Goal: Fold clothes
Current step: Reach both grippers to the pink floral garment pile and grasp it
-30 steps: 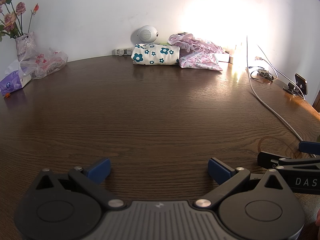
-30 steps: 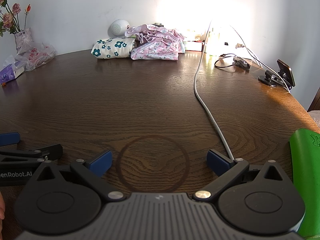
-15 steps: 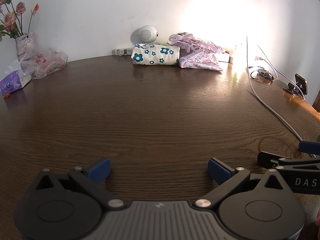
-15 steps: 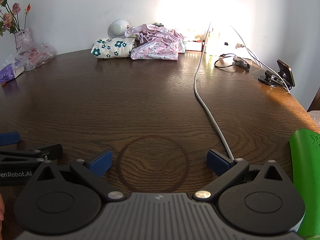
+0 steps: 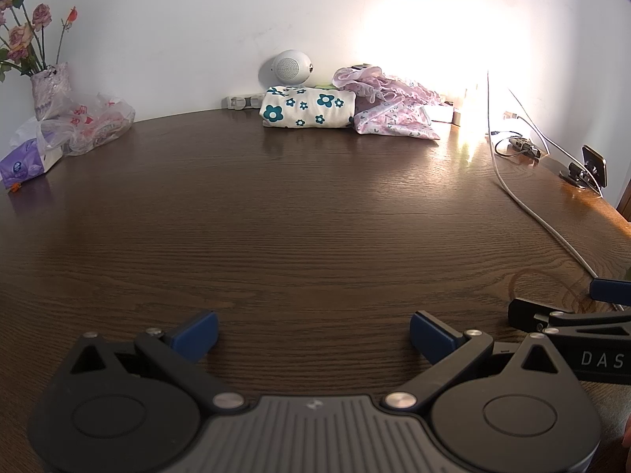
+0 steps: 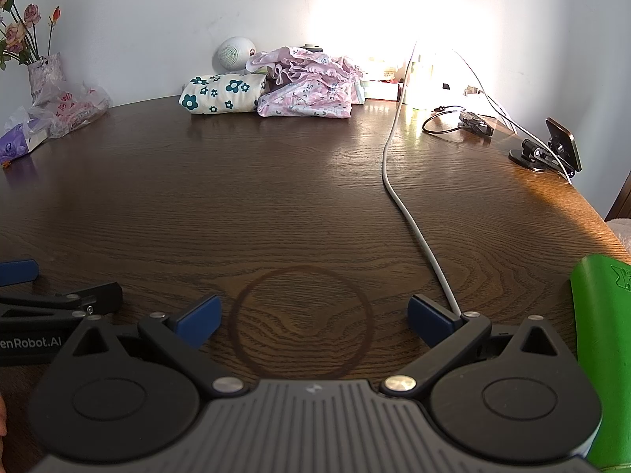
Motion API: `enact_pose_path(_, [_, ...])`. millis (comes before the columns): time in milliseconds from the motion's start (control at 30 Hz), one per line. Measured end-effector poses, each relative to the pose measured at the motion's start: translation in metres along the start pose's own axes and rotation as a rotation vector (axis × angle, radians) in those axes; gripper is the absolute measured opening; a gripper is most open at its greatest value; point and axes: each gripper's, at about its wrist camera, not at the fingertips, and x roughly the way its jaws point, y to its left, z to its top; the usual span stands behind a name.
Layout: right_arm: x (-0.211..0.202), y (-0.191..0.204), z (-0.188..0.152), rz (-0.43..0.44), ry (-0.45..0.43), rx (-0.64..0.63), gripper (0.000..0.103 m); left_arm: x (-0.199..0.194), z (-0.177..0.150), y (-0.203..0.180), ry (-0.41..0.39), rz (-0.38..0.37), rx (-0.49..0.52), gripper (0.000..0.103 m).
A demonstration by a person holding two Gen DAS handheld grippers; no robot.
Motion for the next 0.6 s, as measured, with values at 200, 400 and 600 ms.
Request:
enact_pose_path(200, [0.002,0.002,0.001,-0.008,0.000,0.004,0.103,-0.003,-0.001,0.002,0.000,0.008,-0.006,0.103])
enact_pose_path(400, [0.002,0.003,0.040,0.061,0.021,0.054,0.095,0.000,0.013,0.013,0.004,-0.030,-0.076,0.101])
enact_pose_path(600, [0.011,-0.009,0.152,0.029,-0.194,0.134,0.096,0.011,0.129,0.026,-0.322,-0.107,-0.023,0.103])
